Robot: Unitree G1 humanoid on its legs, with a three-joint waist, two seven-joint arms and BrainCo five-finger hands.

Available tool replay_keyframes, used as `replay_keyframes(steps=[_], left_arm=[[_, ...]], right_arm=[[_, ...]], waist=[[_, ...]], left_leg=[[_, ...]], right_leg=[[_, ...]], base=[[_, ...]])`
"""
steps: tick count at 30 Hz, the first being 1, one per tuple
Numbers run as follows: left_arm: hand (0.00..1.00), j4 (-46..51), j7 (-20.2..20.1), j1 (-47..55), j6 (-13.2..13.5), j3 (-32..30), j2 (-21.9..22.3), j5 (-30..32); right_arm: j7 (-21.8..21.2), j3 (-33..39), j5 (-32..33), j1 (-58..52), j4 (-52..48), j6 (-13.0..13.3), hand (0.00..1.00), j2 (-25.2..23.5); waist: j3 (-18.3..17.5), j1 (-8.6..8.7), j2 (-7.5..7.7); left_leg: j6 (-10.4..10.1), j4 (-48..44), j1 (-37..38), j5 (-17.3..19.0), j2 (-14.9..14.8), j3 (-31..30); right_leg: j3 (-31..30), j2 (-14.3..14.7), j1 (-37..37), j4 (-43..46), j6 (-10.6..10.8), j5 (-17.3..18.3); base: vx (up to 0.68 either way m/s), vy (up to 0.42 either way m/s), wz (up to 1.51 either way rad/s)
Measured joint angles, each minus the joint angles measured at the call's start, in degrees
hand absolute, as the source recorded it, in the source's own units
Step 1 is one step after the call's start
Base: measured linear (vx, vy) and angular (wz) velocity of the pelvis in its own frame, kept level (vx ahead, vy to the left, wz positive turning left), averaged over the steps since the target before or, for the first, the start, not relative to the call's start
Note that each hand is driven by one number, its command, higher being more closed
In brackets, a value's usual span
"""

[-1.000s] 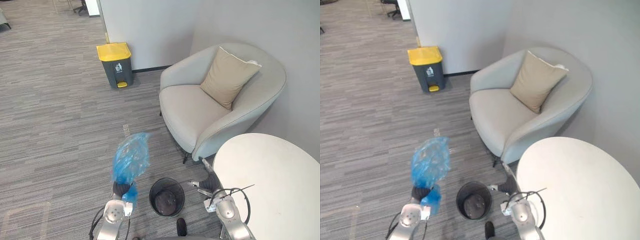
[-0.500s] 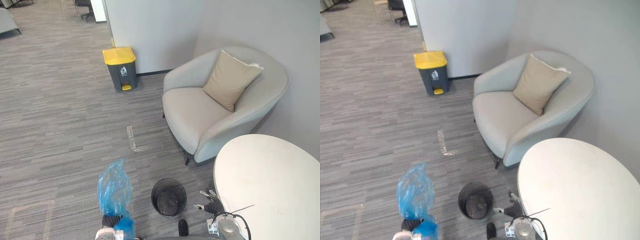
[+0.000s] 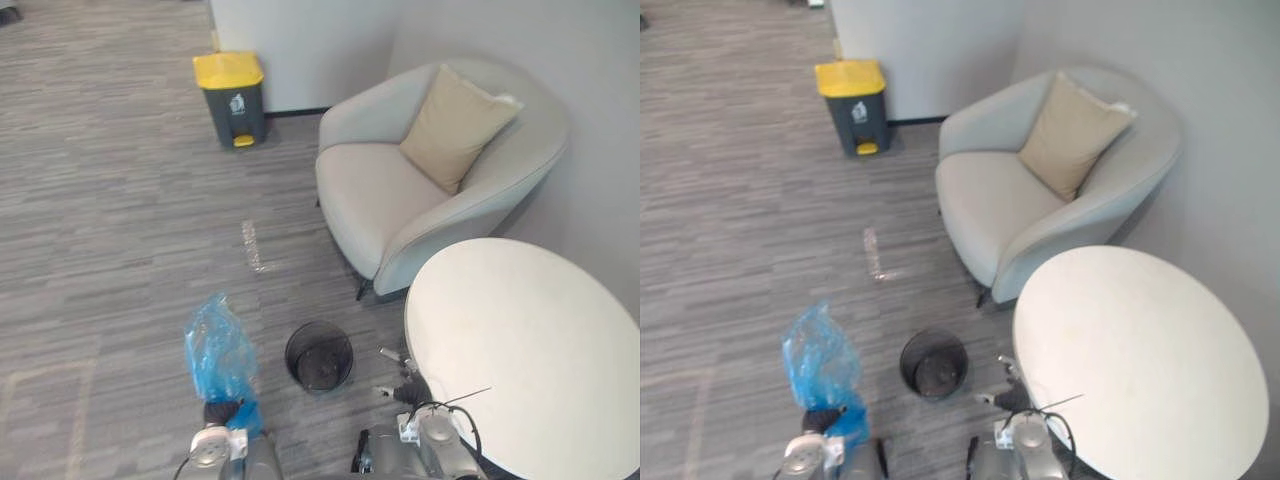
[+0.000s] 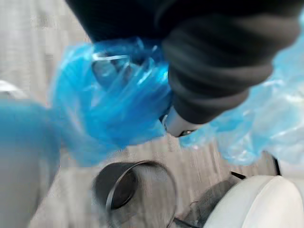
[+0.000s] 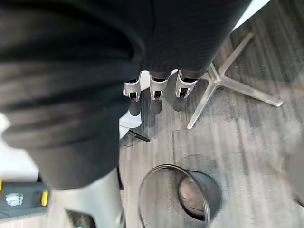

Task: Gather rubbish on tea table into small bin, then transfer packed bag to large trash can.

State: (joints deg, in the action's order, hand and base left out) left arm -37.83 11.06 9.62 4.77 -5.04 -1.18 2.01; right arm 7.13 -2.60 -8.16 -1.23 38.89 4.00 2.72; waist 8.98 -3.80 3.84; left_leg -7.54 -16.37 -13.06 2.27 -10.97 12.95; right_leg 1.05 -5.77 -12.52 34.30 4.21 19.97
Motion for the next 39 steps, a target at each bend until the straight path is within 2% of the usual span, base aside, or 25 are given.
replay_keyframes(steps=[1, 2, 3, 5, 6, 7, 8, 9, 11, 13, 14, 15, 19, 21, 23, 26, 27, 29, 30, 31, 32, 35, 37, 38, 39], left_arm=[[1.00, 0.02, 0.08, -0.83, -0.10, -0.03, 0.10, -0.01], [1.00, -0.17, 0.04, -1.84, -0.13, 0.38, 0.46, -0.04], [1.00, -0.15, 0.05, -2.02, -0.02, 1.77, 0.39, -0.11], [1.00, -0.18, 0.06, -1.88, -0.04, 2.79, 0.41, -0.12], [1.00, -0.27, 0.01, -1.78, -0.07, 4.14, 0.34, -0.11], [1.00, -0.27, 0.01, -1.78, -0.06, 4.15, 0.34, -0.11], [1.00, -0.43, -0.02, -2.00, -0.07, 4.42, 0.32, -0.04], [1.00, -0.33, -0.04, -1.97, 0.01, 4.44, 0.30, -0.03], [1.00, -0.56, -0.04, -1.87, -0.02, 4.47, 0.28, -0.03], [1.00, -1.24, -0.05, -1.99, -0.04, 4.95, 0.24, 0.03], [1.00, -2.37, -0.07, -2.89, -0.18, 6.20, -1.09, 0.06], [1.00, -2.70, -0.07, -1.71, -0.25, 6.22, -2.13, 0.06], [1.00, -2.83, -0.04, -1.37, -0.23, 6.16, -4.03, 0.12], [1.00, -3.40, -0.03, -1.82, -0.19, 6.11, -4.76, 0.14], [1.00, -3.71, -0.03, -1.69, -0.20, 5.53, -4.72, 0.18], [1.00, -3.75, -0.05, -0.52, -0.23, 5.63, -4.90, 0.21], [1.00, -3.75, -0.04, -0.30, -0.26, 5.69, -5.04, 0.21], [1.00, -3.38, -0.03, 0.15, -0.39, 6.29, -5.79, 0.22], [1.00, -2.93, 0.00, -0.12, -0.44, 6.27, -6.15, 0.18], [1.00, -2.83, -0.01, 0.01, -0.48, 6.34, -6.40, 0.19], [1.00, -2.77, 0.02, -0.05, -0.53, 6.58, -6.78, 0.16], [1.00, -3.43, 0.01, -2.02, -0.54, 6.27, -7.39, 0.17], [1.00, -3.84, -0.04, -3.27, -0.53, 6.18, -7.17, 0.16], [1.00, -4.68, -0.05, -4.08, -0.50, 6.16, -6.66, 0.16], [1.00, -4.99, -0.16, -4.48, -0.51, 6.23, -5.92, 0.18]], right_arm=[[0.18, -0.22, -0.44, 0.41, 0.17, -0.06, 0.00, 0.19], [0.25, -0.67, -0.73, 2.10, 0.36, -0.09, 0.00, 1.04], [0.39, -0.93, -0.73, 2.44, 0.36, -0.09, 0.00, 1.53], [0.68, -0.80, -0.74, 2.28, 0.38, -0.09, 0.00, 1.98], [0.92, 0.02, -0.76, 2.31, 0.45, -0.15, 0.00, 2.06], [0.92, 0.04, -0.76, 2.32, 0.45, -0.15, 0.00, 2.07], [1.67, 1.49, -0.75, 2.61, 0.55, -0.31, 0.00, 2.12], [2.00, 1.97, -0.73, 2.57, 0.55, -0.33, 0.00, 2.17], [2.02, 1.94, -0.75, 2.41, 0.61, -0.37, 0.00, 2.33], [1.97, 1.92, -0.76, 2.28, 1.54, -0.39, 0.00, 2.25], [1.75, 2.35, -0.75, 2.44, 4.28, -0.60, 0.00, 1.52], [1.55, 2.27, -0.75, 2.38, 4.81, -0.53, 0.00, 0.75], [1.53, 2.32, -0.75, 2.43, 4.88, -0.55, 0.00, 0.79], [1.66, 2.37, -0.76, 2.42, 5.54, -0.56, 0.00, 0.82], [1.87, 2.59, -0.76, 2.44, 7.03, -0.58, 0.00, 0.84], [1.89, 2.50, -0.77, 1.91, 7.51, -1.06, 0.00, 0.69], [1.89, 2.53, -0.78, 1.61, 7.50, -1.08, 0.00, 0.72], [1.87, 2.54, -0.80, 0.59, 7.51, -1.21, 0.00, 0.82], [1.85, 2.50, -0.79, 0.14, 7.53, -1.25, 0.00, 0.71], [1.84, 2.50, -0.78, -0.03, 7.66, -1.27, 0.00, 0.51], [1.78, 2.47, -0.74, -0.15, 7.73, -1.25, 0.00, 0.07], [1.82, 2.54, -0.73, 0.52, 8.13, -1.22, 0.00, 0.60], [1.81, 2.56, -0.72, 0.62, 8.60, -1.24, 0.00, 1.38], [1.66, 3.43, -0.33, 0.13, 8.80, -1.08, 0.00, 1.97], [1.75, 4.71, -0.54, 0.78, 9.08, -1.35, 0.00, 2.28]], waist=[[0.43, -0.29, -0.28], [1.70, -0.31, -2.73], [2.15, 0.13, -4.31], [2.39, 0.31, -5.38], [2.51, 0.57, -5.80], [2.51, 0.57, -5.80], [3.20, 0.72, -4.47], [3.47, 0.69, -3.98], [3.26, 0.68, -4.37], [2.79, 0.97, -5.26], [2.04, 1.74, -4.93], [1.35, 1.65, -4.55], [0.95, 1.65, -4.81], [0.92, 1.69, -4.81], [0.93, 1.76, -4.75], [1.28, 2.21, -3.39], [1.30, 2.37, -2.99], [1.23, 2.82, -1.95], [1.47, 3.81, -2.04], [1.75, 3.99, -2.53], [1.73, 3.97, -2.42], [1.96, 4.10, -1.62], [2.25, 4.62, -1.77], [1.99, 5.18, -2.18], [1.80, 5.15, -3.70]], left_leg=[[-0.45, -0.33, -1.49, -0.60, -0.26, -0.33], [-1.06, -0.01, -2.59, -2.02, -1.61, -2.16], [-1.59, 2.53, -2.86, -4.62, -2.71, -4.01], [-1.53, 7.51, -2.33, -9.35, -3.23, -4.62], [-1.11, 9.00, -3.07, -10.86, -3.52, -4.30], [-1.09, 8.95, -3.09, -10.84, -3.51, -4.30], [0.67, 1.46, -5.02, -7.40, -1.42, -3.91], [1.96, -3.59, -5.36, -4.00, -0.45, -3.57], [2.65, -8.81, -3.95, 1.68, -0.63, -1.50], [2.68, -12.54, -0.18, 7.41, -2.52, 3.14], [1.30, -2.36, 4.15, 9.03, -0.25, 8.09], [2.17, -1.16, 4.39, 8.47, 1.89, 7.62], [3.82, -0.67, 3.46, 8.14, 4.70, 6.31], [4.27, -0.96, 2.92, 8.34, 5.52, 4.78], [4.93, -3.18, 2.10, 10.21, 5.91, 3.77], [5.85, -9.20, 1.21, 15.53, 7.10, 1.93], [6.06, -10.05, 1.20, 16.39, 7.66, 1.09], [6.94, -11.45, 1.36, 18.50, 9.27, -1.57], [7.63, -10.96, 2.95, 18.77, 9.75, -3.90], [7.86, -10.71, 3.50, 19.05, 9.58, -4.43], [7.79, -9.79, 5.08, 19.60, 8.53, -5.15], [7.33, -5.14, 9.48, 19.62, 8.51, -5.64], [6.04, -1.13, 13.45, 19.45, 8.66, -5.86], [4.39, 0.18, 15.90, 20.22, 8.24, -6.99], [3.65, 0.14, 16.05, 19.80, 6.83, -7.20]], right_leg=[[0.71, 0.60, 0.02, -2.41, -2.24, 1.14], [2.49, 2.39, 0.43, -4.09, -3.29, -0.55], [4.40, 3.92, 0.80, -6.19, -4.65, -2.19], [6.90, 4.70, 0.60, -6.82, -5.77, -3.27], [10.32, 3.91, -0.19, -7.46, -7.57, -4.35], [10.38, 3.88, -0.23, -7.47, -7.57, -4.35], [12.11, 1.75, -0.45, -8.79, -8.04, -5.84], [12.86, 0.73, -0.45, -10.36, -7.84, -7.34], [13.95, -0.07, -0.42, -13.08, -7.29, -9.82], [16.37, -1.41, -0.42, -15.71, -6.15, -12.56], [20.74, -4.43, 0.34, -20.37, -1.87, -16.36], [20.59, -5.25, 2.06, -24.05, -0.65, -18.74], [20.55, -6.75, 3.53, -27.71, 0.22, -21.67], [21.81, -7.31, 4.05, -27.86, 0.67, -21.69], [22.41, -8.24, 3.73, -24.81, 1.66, -19.01], [22.05, -12.52, 2.00, -13.15, 3.54, -11.40], [21.99, -13.40, 1.97, -11.23, 3.30, -10.30], [17.17, -15.12, -0.33, -2.90, 0.37, -9.85], [11.16, -14.63, -5.79, 7.22, -4.53, -11.60], [9.65, -13.50, -6.83, 8.85, -4.11, -10.58], [8.32, -9.25, -8.63, 9.15, -1.51, -6.93], [11.59, -4.07, -12.51, 3.63, -1.73, -5.94], [14.90, -1.58, -13.42, -4.96, -2.98, -8.64], [14.83, -0.33, -12.89, -6.58, -7.17, -13.62], [16.55, 0.04, -12.46, -6.41, -7.53, -13.43]], base=[[-0.21, -0.218, 0.24], [-0.30, -0.210, 0.31], [-0.28, -0.134, 0.51], [-0.32, -0.148, 0.62], [-0.28, -0.088, 0.53], [-0.25, -0.042, 0.83], [-0.22, -0.032, 0.65], [-0.20, -0.023, 0.76], [-0.19, 0.063, 0.42], [-0.26, 0.310, 1.06], [-0.31, 0.506, 1.54], [-0.27, 0.463, 1.35], [-0.05, 0.160, 0.27], [-0.01, 0.063, 0.30], [0.03, 0.072, 0.32], [0.08, 0.069, 0.36], [0.17, 0.043, 0.57], [0.22, 0.060, 0.68], [0.26, 0.104, 0.63], [0.35, 0.072, 0.57], [0.26, -0.013, 0.21], [0.36, -0.072, 0.25], [0.53, -0.097, 0.33], [0.56, -0.073, 0.30], [0.69, -0.076, 0.44]])
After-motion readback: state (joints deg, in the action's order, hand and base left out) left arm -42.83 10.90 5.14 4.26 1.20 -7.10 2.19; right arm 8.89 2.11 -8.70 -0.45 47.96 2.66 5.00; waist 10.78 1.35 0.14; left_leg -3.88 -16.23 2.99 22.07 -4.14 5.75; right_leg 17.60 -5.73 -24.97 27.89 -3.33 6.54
